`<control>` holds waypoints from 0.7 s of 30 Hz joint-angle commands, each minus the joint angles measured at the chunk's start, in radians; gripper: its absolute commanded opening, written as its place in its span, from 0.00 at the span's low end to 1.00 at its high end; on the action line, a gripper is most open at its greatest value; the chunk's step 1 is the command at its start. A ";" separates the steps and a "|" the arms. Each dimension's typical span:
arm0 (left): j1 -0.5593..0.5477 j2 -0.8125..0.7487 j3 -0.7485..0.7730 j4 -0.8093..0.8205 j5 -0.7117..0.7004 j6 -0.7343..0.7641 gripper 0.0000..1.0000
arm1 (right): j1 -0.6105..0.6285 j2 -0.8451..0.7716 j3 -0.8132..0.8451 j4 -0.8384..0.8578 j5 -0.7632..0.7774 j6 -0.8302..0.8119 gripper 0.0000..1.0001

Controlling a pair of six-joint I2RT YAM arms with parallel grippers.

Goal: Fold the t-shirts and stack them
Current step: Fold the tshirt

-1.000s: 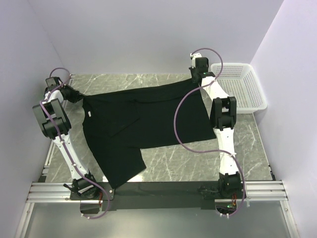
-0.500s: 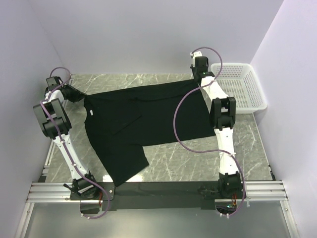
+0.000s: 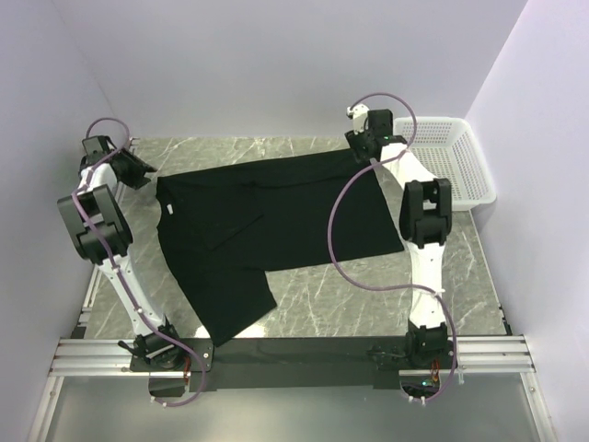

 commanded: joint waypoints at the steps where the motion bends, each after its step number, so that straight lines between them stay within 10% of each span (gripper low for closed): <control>1: -0.022 -0.158 -0.112 -0.004 -0.038 0.034 0.47 | -0.005 -0.191 -0.081 -0.003 -0.217 -0.072 0.56; 21: -0.109 -0.157 -0.229 -0.055 -0.146 -0.061 0.33 | -0.039 -0.165 -0.064 -0.094 -0.247 0.000 0.55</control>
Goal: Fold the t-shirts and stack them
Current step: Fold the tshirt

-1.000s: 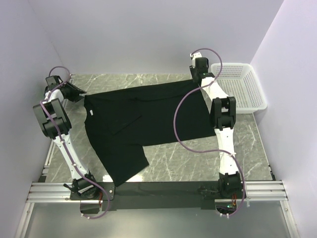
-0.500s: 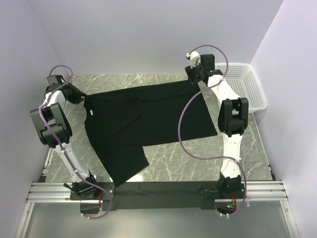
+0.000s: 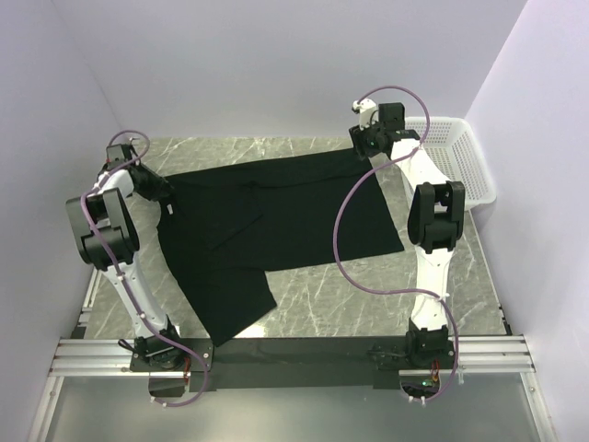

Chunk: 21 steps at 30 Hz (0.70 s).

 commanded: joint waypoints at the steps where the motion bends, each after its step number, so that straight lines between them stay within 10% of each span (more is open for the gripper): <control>1: -0.012 0.034 0.037 -0.032 -0.045 -0.007 0.32 | -0.009 -0.003 0.027 -0.003 -0.014 0.024 0.55; 12: -0.022 0.054 0.046 -0.046 -0.051 -0.001 0.30 | -0.018 -0.008 0.012 0.000 -0.019 0.045 0.55; 21: -0.023 0.071 0.066 -0.055 -0.051 0.011 0.09 | -0.021 -0.011 0.000 0.000 -0.020 0.050 0.55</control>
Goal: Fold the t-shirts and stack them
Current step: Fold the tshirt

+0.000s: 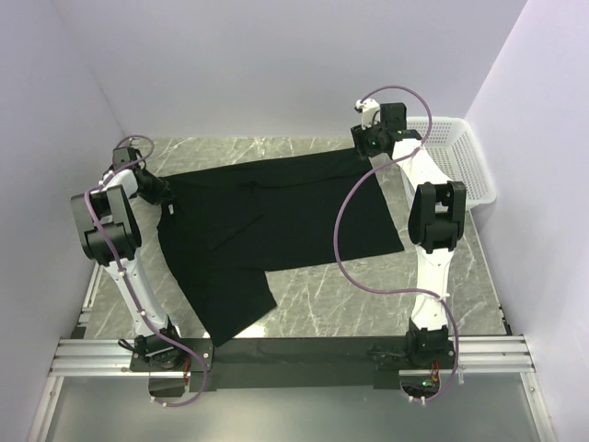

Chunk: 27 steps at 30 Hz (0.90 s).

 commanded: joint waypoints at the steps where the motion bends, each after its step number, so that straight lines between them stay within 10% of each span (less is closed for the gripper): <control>1: -0.005 0.009 0.042 -0.004 -0.003 0.013 0.07 | -0.009 -0.011 -0.002 0.004 -0.016 0.006 0.55; 12: 0.019 -0.035 0.046 -0.026 0.008 0.045 0.01 | -0.014 -0.019 -0.030 0.011 -0.016 0.006 0.55; 17: 0.022 -0.048 0.040 -0.026 0.031 0.053 0.31 | -0.014 -0.014 -0.027 0.008 -0.019 0.004 0.55; 27: 0.005 -0.031 0.046 0.000 0.061 0.025 0.33 | -0.014 -0.009 -0.016 0.003 -0.019 0.006 0.55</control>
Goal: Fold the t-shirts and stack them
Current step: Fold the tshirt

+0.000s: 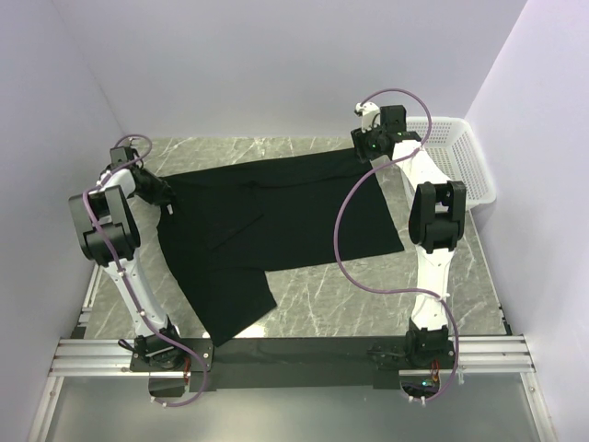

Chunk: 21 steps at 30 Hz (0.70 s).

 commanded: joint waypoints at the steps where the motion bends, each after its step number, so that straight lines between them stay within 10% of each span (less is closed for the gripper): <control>1: -0.012 -0.037 0.034 0.020 0.026 -0.005 0.33 | -0.011 -0.011 0.007 0.008 -0.006 0.004 0.55; 21: -0.044 -0.066 0.052 0.020 -0.006 0.026 0.36 | -0.012 -0.011 0.005 0.006 -0.008 0.001 0.55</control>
